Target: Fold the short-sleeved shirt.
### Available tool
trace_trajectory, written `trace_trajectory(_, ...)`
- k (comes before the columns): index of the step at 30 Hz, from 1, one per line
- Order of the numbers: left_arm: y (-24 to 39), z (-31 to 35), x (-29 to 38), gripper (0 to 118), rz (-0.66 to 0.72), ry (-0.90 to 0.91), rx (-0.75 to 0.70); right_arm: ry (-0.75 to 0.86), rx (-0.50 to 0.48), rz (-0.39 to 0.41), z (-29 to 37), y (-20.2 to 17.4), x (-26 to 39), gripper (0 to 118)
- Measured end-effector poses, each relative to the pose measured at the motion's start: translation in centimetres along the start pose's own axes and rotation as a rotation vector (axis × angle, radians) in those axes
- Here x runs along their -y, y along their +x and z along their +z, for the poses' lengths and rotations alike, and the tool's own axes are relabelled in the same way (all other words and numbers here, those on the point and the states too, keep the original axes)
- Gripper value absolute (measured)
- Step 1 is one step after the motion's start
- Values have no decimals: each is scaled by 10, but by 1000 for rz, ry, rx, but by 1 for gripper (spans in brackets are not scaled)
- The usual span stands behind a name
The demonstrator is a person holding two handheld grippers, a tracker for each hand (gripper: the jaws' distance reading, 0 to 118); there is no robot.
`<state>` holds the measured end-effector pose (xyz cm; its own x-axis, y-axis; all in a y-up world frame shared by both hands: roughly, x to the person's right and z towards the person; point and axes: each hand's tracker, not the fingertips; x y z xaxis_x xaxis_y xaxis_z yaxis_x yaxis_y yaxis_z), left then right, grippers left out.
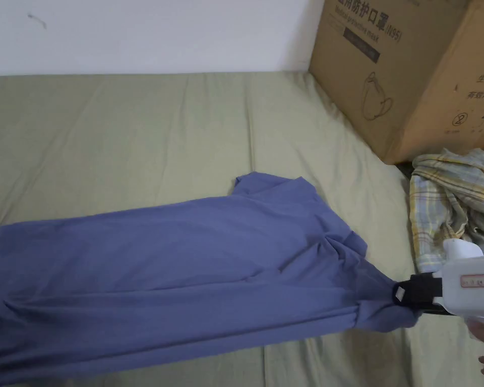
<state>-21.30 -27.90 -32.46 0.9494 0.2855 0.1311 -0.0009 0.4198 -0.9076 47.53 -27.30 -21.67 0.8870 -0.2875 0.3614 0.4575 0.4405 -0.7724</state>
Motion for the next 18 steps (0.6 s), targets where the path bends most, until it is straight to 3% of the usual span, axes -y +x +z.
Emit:
trace_trajectory(2, -5, -5, 13, 6, 8, -11, 17, -27, 7, -15, -7, 5, 9, 5)
trace_trajectory(3, -7, -7, 16, 9, 12, -12, 24, -36, 6, -26, -11, 5, 13, 11)
trace_trajectory(4, -6, -9, 19, 18, 21, -12, 25, -35, 18, -28, -12, 3, 16, 31)
trace_trajectory(6, -3, -9, 21, 53, 22, -6, -16, -13, 105, 28, -10, -4, 18, 78)
trace_trajectory(7, -2, -9, 20, 91, 8, 2, -63, -7, 129, 66, -8, -9, 19, 100)
trace_trajectory(8, 6, -5, 21, 114, -4, 12, -87, 1, 174, 104, -6, -16, 19, 101)
trace_trajectory(11, 15, 8, 17, 116, -1, 84, -72, 63, 216, 195, 0, -33, 16, 101)
trace_trajectory(18, 34, 33, -4, 116, -54, 187, -88, 193, 117, 316, 28, -98, 1, 101)
